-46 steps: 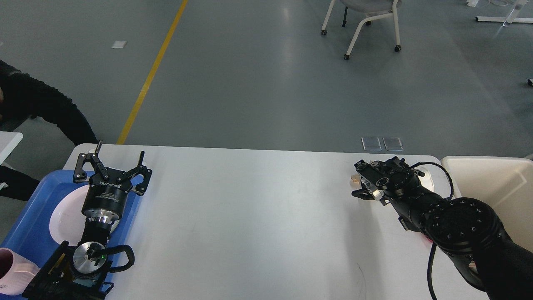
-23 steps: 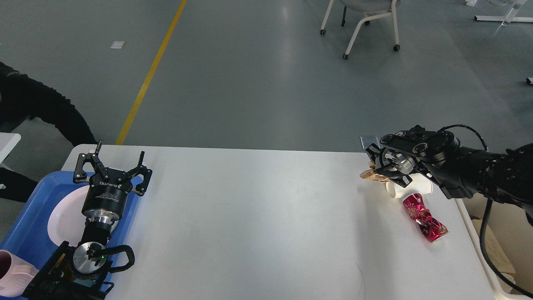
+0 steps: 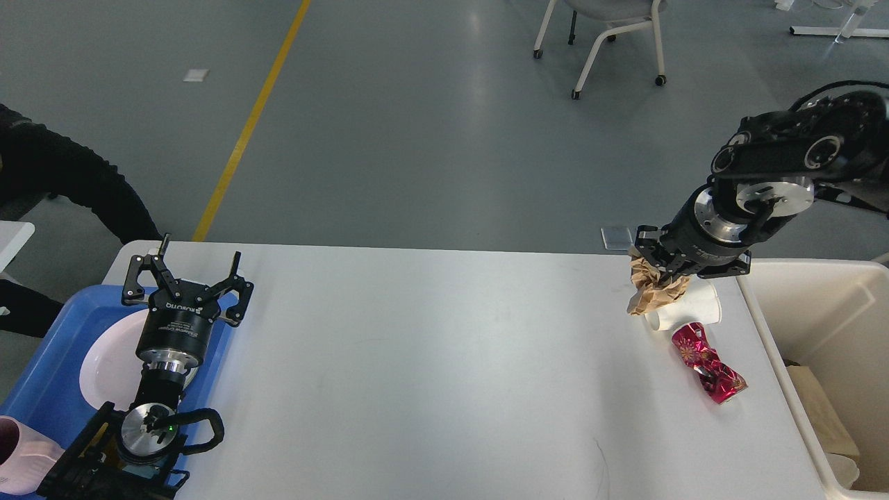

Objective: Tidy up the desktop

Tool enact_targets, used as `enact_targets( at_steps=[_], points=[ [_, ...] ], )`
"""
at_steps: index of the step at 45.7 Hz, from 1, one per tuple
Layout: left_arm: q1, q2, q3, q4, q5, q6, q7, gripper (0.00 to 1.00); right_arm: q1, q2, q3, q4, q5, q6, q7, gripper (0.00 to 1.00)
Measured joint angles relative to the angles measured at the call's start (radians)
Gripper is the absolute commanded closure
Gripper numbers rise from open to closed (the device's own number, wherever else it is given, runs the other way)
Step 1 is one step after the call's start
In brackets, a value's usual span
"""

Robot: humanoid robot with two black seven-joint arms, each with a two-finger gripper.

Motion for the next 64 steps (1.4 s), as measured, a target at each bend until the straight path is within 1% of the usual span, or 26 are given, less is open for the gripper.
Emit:
enact_targets(
  at_steps=[1, 4, 7, 8, 11, 15, 23, 28, 33, 40, 45, 49, 55, 60, 64],
  points=[
    [0.000, 0.000, 0.000, 0.000, 0.000, 0.000, 0.000, 0.04, 0.034, 0.002, -0.029, 0.027, 0.000, 0.027, 0.038, 1.00],
    [0.000, 0.000, 0.000, 0.000, 0.000, 0.001, 0.000, 0.04, 0.116, 0.004, -0.093, 0.098, -0.009, 0.105, 0.128, 1.00],
    [0.000, 0.000, 0.000, 0.000, 0.000, 0.001, -0.001, 0.04, 0.184, 0.001, -0.128, 0.154, -0.024, 0.187, 0.187, 1.00],
    [0.000, 0.000, 0.000, 0.000, 0.000, 0.001, -0.001, 0.04, 0.202, -0.002, -0.134, 0.168, -0.030, 0.212, 0.198, 1.00],
    [0.000, 0.000, 0.000, 0.000, 0.000, 0.002, -0.001, 0.04, 0.259, -0.024, -0.145, 0.210, -0.049, 0.284, 0.222, 1.00],
    [0.000, 0.000, 0.000, 0.000, 0.000, 0.002, -0.001, 0.04, 0.341, -0.074, -0.148, 0.271, -0.059, 0.338, 0.230, 1.00],
    [0.000, 0.000, 0.000, 0.000, 0.000, 0.002, -0.001, 0.04, 0.391, -0.104, -0.156, 0.295, -0.060, 0.343, 0.229, 1.00],
    [0.000, 0.000, 0.000, 0.000, 0.000, 0.002, -0.001, 0.04, 0.394, -0.106, -0.184, 0.284, -0.054, 0.318, 0.228, 1.00],
    [0.000, 0.000, 0.000, 0.000, 0.000, 0.002, -0.001, 0.04, 0.394, -0.111, -0.243, 0.260, -0.044, 0.271, 0.228, 1.00],
    [0.000, 0.000, 0.000, 0.000, 0.000, 0.002, -0.001, 0.04, 0.391, -0.133, -0.409, 0.203, -0.001, 0.164, 0.227, 1.00],
    [0.000, 0.000, 0.000, 0.000, 0.000, 0.002, 0.000, 0.04, 0.357, -0.188, -0.499, 0.144, 0.014, 0.087, 0.228, 1.00],
    [0.000, 0.000, 0.000, 0.000, 0.000, 0.001, 0.000, 0.04, 0.293, -0.275, -0.523, 0.087, 0.015, 0.030, 0.227, 1.00],
    [0.000, 0.000, 0.000, 0.000, 0.000, 0.001, 0.000, 0.04, 0.142, -0.416, -0.512, -0.034, 0.007, -0.046, 0.224, 1.00],
    [0.000, 0.000, 0.000, 0.000, 0.000, 0.001, 0.000, 0.04, -0.035, -0.478, -0.450, -0.130, 0.007, -0.125, 0.227, 1.00],
    [0.000, 0.000, 0.000, 0.000, 0.000, 0.001, 0.000, 0.04, -0.208, -0.512, -0.360, -0.208, 0.007, -0.202, 0.229, 1.00]
  ],
)
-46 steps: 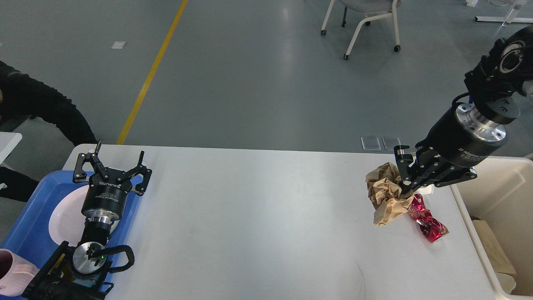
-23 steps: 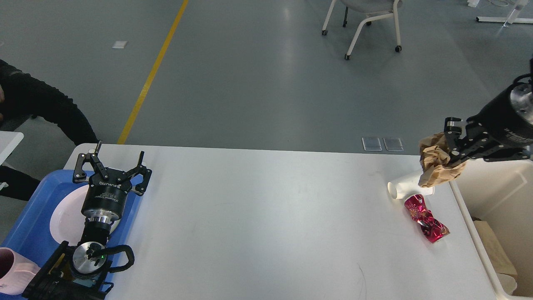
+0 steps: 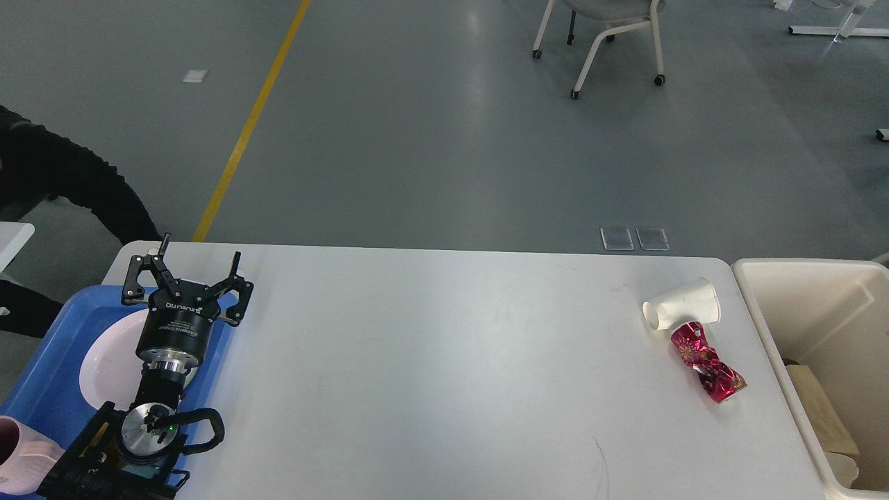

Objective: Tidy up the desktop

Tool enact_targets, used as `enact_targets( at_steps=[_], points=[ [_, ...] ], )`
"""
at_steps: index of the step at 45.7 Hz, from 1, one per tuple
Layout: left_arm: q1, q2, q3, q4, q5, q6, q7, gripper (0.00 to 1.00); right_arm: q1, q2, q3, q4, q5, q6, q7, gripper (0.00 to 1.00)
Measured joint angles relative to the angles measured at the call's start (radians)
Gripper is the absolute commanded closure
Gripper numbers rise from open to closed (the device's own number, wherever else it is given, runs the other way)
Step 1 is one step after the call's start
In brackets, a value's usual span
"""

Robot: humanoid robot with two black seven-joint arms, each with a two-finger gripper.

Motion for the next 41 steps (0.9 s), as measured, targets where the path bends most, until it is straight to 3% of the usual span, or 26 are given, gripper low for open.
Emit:
enact_targets(
  at_steps=[11, 22, 29, 41],
  points=[
    [0.000, 0.000, 0.000, 0.000, 0.000, 0.000, 0.000, 0.04, -0.546, 0.012, 0.336, -0.299, 0.015, -0.179, 0.000, 1.00],
    [0.000, 0.000, 0.000, 0.000, 0.000, 0.000, 0.000, 0.04, -1.050, 0.213, 0.667, -0.769, 0.015, -0.206, 0.001, 1.00],
    [0.000, 0.000, 0.000, 0.000, 0.000, 0.001, 0.000, 0.04, -1.194, 0.335, 0.735, -0.952, 0.015, -0.227, 0.003, 1.00],
    [0.000, 0.000, 0.000, 0.000, 0.000, 0.001, 0.000, 0.04, -1.247, 0.438, 0.733, -0.991, 0.015, -0.297, -0.002, 1.00]
  ],
)
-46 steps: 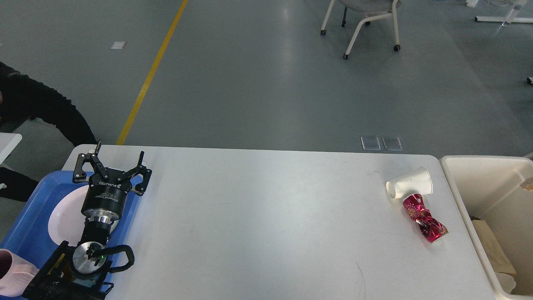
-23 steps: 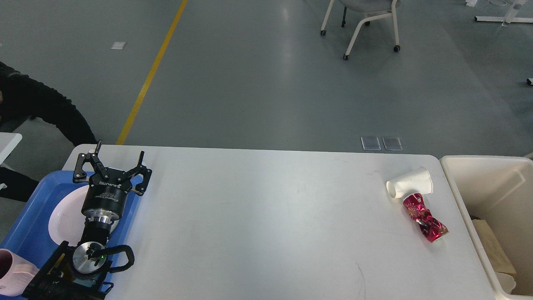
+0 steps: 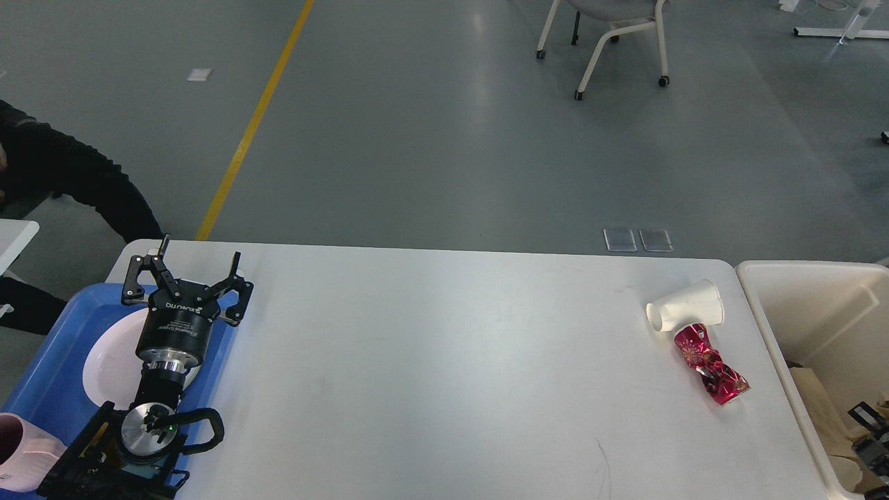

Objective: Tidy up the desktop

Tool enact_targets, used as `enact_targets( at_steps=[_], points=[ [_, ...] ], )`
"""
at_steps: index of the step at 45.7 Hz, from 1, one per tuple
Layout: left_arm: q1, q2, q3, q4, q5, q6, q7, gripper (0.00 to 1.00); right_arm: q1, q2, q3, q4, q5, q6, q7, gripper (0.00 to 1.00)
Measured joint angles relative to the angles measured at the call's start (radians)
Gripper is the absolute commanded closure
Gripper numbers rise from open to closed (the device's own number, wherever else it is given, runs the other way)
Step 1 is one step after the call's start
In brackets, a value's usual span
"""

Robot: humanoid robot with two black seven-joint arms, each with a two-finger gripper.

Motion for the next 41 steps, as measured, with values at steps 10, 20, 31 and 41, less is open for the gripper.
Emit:
enact_targets(
  at_steps=[10, 20, 31, 41],
  points=[
    [0.000, 0.000, 0.000, 0.000, 0.000, 0.000, 0.000, 0.04, -0.011, 0.024, 0.000, 0.001, 0.000, -0.006, -0.004, 0.59],
    [0.000, 0.000, 0.000, 0.000, 0.000, 0.000, 0.000, 0.04, -0.009, 0.017, 0.002, 0.011, 0.000, -0.065, -0.004, 0.00],
    [0.000, 0.000, 0.000, 0.000, 0.000, 0.000, 0.000, 0.04, 0.003, 0.014, 0.009, 0.032, 0.000, -0.078, -0.003, 0.00],
    [0.000, 0.000, 0.000, 0.000, 0.000, -0.001, 0.000, 0.04, 0.145, -0.109, 0.009, 0.246, -0.006, -0.050, -0.006, 0.00]
  ],
)
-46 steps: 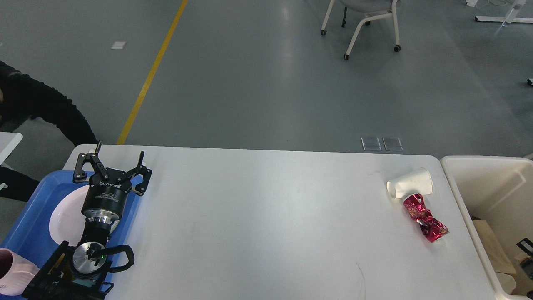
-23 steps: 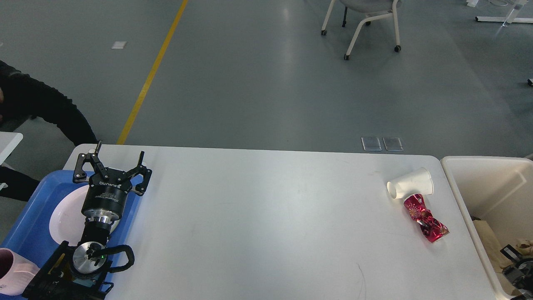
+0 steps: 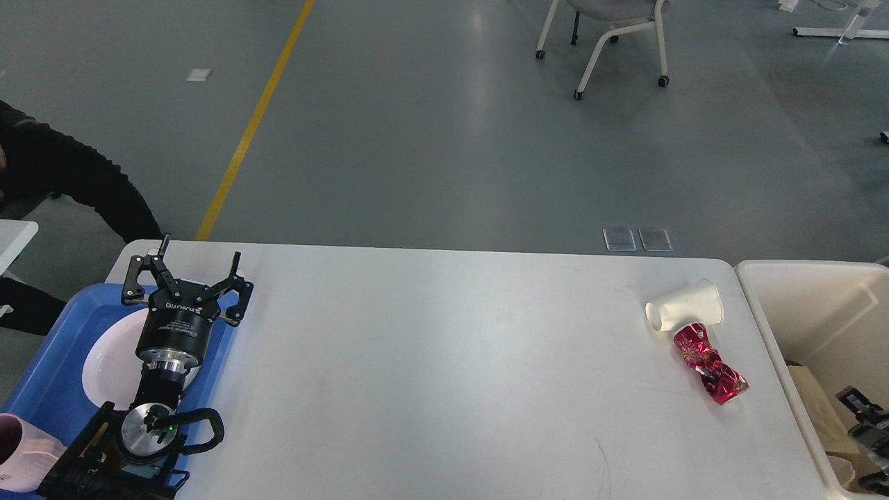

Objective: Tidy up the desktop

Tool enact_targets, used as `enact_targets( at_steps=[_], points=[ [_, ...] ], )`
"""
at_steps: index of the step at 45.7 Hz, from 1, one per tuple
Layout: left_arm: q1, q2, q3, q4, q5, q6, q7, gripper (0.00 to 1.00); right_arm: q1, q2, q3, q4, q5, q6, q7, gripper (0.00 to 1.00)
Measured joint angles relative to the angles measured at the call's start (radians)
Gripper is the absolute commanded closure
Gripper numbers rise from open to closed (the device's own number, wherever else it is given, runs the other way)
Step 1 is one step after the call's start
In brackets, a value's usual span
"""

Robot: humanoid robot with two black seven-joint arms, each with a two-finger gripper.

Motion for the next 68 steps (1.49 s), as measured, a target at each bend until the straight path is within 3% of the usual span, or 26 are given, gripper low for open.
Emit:
enact_targets(
  at_steps=[6, 10, 14, 27, 38, 52, 68],
  points=[
    [0.000, 0.000, 0.000, 0.000, 0.000, 0.000, 0.000, 0.04, 0.184, -0.103, -0.051, 0.212, -0.029, 0.078, -0.038, 0.00],
    [0.000, 0.000, 0.000, 0.000, 0.000, 0.000, 0.000, 0.04, 0.349, -0.137, -0.135, 0.315, -0.058, 0.185, -0.088, 0.00],
    [0.000, 0.000, 0.000, 0.000, 0.000, 0.000, 0.001, 0.04, 0.524, -0.144, -0.238, 0.401, -0.068, 0.297, -0.111, 0.00],
    [0.000, 0.000, 0.000, 0.000, 0.000, 0.000, 0.001, 0.04, 1.091, -0.025, -0.555, 0.646, -0.065, 0.698, -0.118, 0.00],
    [0.000, 0.000, 0.000, 0.000, 0.000, 0.000, 0.001, 0.04, 1.432, 0.063, -0.585, 0.819, -0.064, 1.036, -0.119, 0.00],
    [0.000, 0.000, 0.000, 0.000, 0.000, 0.000, 0.000, 0.04, 1.830, 0.086, -0.568, 1.158, -0.057, 1.076, -0.118, 0.00],
    [0.000, 0.000, 0.000, 0.000, 0.000, 0.000, 0.000, 0.04, 1.863, 0.084, -0.567, 1.204, -0.051, 1.076, -0.110, 0.00]
  ],
)
